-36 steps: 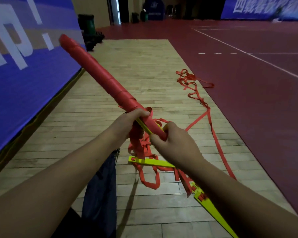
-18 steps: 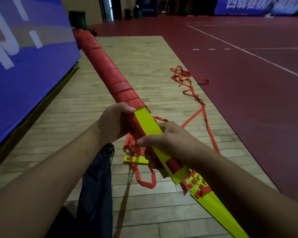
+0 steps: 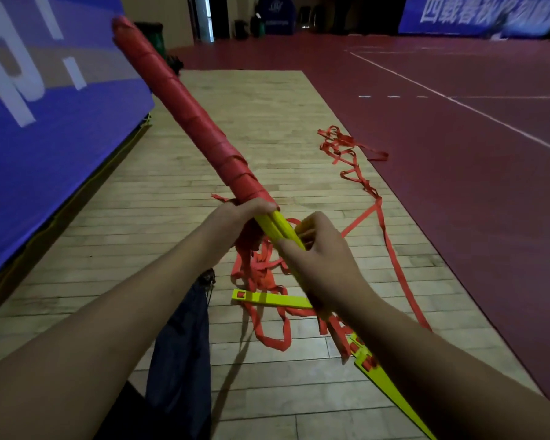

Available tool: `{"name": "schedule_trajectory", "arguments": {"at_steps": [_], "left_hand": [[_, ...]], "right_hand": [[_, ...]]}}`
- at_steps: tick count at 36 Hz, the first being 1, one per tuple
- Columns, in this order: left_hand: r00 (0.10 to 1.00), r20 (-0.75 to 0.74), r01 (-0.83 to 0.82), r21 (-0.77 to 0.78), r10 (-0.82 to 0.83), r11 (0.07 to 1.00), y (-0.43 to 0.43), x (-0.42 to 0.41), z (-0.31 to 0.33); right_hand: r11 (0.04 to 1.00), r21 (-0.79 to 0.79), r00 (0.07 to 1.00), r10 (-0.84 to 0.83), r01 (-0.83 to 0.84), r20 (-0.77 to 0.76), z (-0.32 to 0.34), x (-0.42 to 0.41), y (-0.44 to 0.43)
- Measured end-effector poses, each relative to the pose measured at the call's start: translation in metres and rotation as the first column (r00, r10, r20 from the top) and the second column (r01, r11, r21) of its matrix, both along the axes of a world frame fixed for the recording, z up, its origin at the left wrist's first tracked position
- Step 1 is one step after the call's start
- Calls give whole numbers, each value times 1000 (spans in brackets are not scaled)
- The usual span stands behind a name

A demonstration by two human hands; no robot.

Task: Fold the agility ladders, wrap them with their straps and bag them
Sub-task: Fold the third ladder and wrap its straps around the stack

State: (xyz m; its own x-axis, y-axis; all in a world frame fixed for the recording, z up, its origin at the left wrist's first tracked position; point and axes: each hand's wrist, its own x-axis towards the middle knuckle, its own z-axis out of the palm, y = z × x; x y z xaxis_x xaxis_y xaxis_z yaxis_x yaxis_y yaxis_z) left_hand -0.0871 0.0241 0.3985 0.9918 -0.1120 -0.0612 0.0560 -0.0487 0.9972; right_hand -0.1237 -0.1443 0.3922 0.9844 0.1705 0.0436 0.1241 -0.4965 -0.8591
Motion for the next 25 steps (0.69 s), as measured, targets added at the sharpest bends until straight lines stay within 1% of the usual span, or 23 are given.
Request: {"name": "schedule_trajectory", "arguments": {"at_steps": [1, 2, 3, 5, 7, 8, 9, 10, 13, 14, 15, 17, 19, 21, 23, 24, 25], "left_hand": [[999, -7, 35, -35, -35, 999, 3, 0, 3], [997, -12, 71, -76, -72, 995, 7, -1, 5], [994, -17, 104, -116, -106, 988, 9, -1, 6], [986, -21, 161, -185, -168, 970, 13, -3, 7], [976, -5, 212, -223, -219, 951, 16, -4, 4], [972, 3, 229, -246, -235, 942, 18, -4, 2], [969, 11, 239, -281, -246, 929, 19, -4, 2], [965, 28, 257, -315, -262, 914, 19, -4, 3], [937, 78, 343, -372, -339, 862, 24, 0, 6], [934, 71, 350, -383, -351, 855, 26, 2, 5], [931, 57, 353, -384, -360, 853, 26, 2, 6], [925, 32, 367, -335, -378, 868, 25, 3, 6], [940, -15, 329, -231, -341, 916, 23, 2, 7], [962, -57, 263, -53, -266, 963, 23, 2, 6], [978, -32, 210, 139, -208, 968, 20, 3, 4], [982, -20, 189, 166, -188, 968, 17, 3, 2], [984, -21, 178, 152, -177, 972, 11, 3, 3]], "right_hand": [[997, 67, 994, 38, -31, -107, 5, 3, -4], [988, 126, 971, 113, -88, -209, 9, 5, -9], [967, 197, 928, 215, -160, -304, 12, 7, -15], [888, 366, 788, 429, -278, -441, 14, 6, -21], [798, 515, 641, 578, -313, -505, 13, 2, -21], [759, 575, 592, 624, -306, -510, 13, 1, -19], [734, 612, 575, 647, -294, -500, 13, 0, -16], [725, 626, 588, 649, -287, -483, 14, -2, -14], [740, 615, 681, 599, -271, -421, 21, -6, -6], [755, 600, 706, 576, -265, -412, 24, -7, -3], [779, 569, 738, 542, -263, -402, 25, -8, -2], [865, 422, 836, 429, -271, -343, 26, -8, -2], [939, 228, 921, 309, -256, -239, 24, -4, -5], [976, 85, 966, 211, -200, -148, 19, 4, -10], [987, -121, 995, 100, -103, -27, 15, 10, -13], [967, -251, 997, 56, -43, 47, 12, 11, -12], [928, -372, 992, 24, 24, 124, 10, 9, -11]]}}
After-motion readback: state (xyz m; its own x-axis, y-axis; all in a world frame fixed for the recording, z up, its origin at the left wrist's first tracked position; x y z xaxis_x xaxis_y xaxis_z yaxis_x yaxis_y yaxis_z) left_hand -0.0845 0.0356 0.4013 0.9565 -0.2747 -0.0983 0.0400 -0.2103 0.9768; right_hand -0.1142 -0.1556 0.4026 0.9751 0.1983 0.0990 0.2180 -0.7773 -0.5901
